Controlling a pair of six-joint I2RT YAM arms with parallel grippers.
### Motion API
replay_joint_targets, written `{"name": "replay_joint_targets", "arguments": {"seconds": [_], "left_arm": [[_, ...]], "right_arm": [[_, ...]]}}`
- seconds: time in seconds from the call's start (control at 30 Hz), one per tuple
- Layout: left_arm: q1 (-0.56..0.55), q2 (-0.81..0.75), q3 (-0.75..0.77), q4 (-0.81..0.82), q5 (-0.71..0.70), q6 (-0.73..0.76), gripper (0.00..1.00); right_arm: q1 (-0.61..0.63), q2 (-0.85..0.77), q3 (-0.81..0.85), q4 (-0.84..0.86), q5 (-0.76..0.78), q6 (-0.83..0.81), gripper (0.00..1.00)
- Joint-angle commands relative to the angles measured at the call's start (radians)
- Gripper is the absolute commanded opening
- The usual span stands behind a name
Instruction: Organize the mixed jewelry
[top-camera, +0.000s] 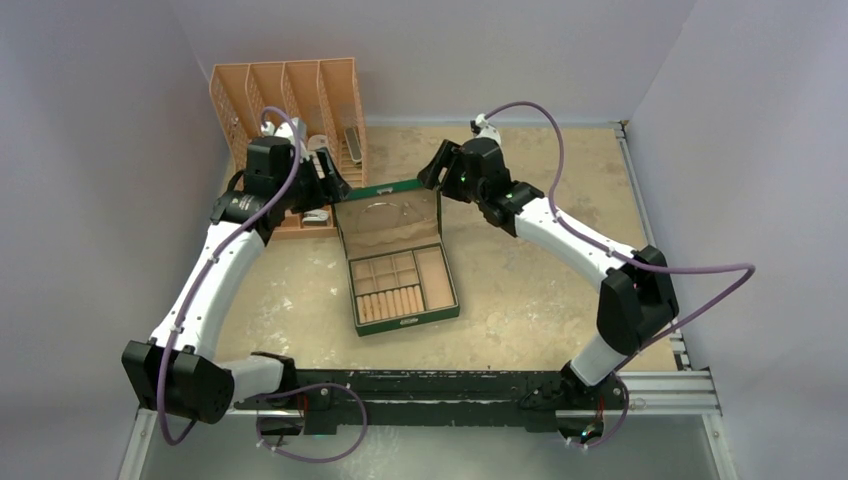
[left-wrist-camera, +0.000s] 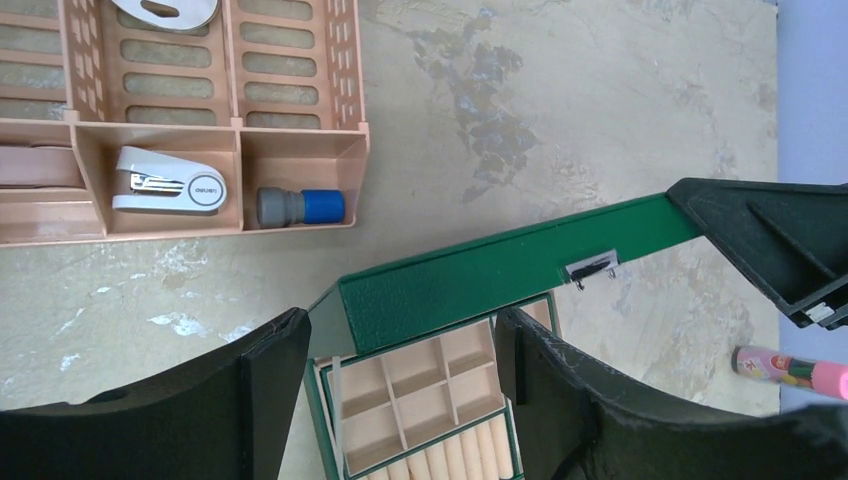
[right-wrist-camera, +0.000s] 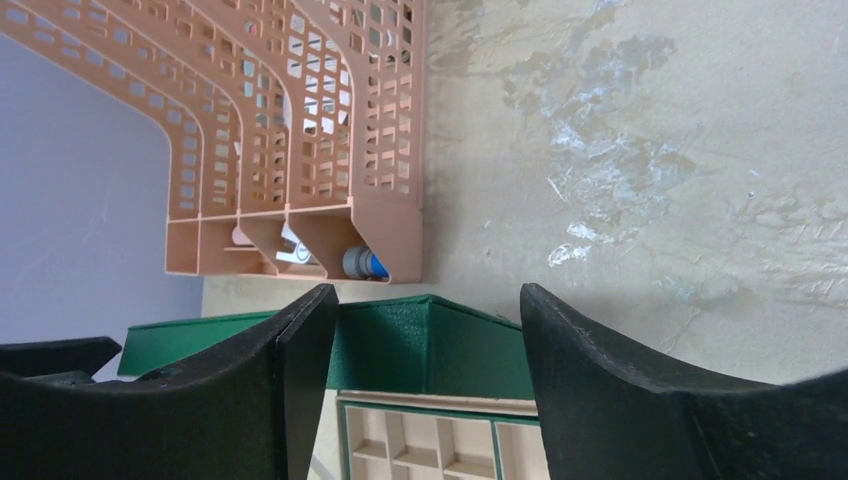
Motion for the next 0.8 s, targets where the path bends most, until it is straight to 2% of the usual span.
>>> {"name": "replay_joint_targets", "arguments": {"seconds": [0.0,0.23,0.67,0.77], "left_arm": [[0.011,-0.011,0.031,0.039,0.037,-0.019,0.68],[0.013,-0.050,0.028,0.029,0.031,0.003,0.68],[0.013,-0.157,-0.102,0.003,0.197,0.007,0.68],[0.013,-0.190,-0.136,-0.046,0.218,-0.007,0.68]], "right_arm": [[-0.002,-0.030,0.014,-0.007,-0.061,-0.016,0.67],[-0.002,-0.104,-0.120,-0.001,-0.148,-0.014,0.60],[-0.001,-0.409,-0.411,-0.031,-0.154,0.031,0.58],[-0.002,-0.477,-0.455,-0.050,-0.182,0.025,0.54]]}}
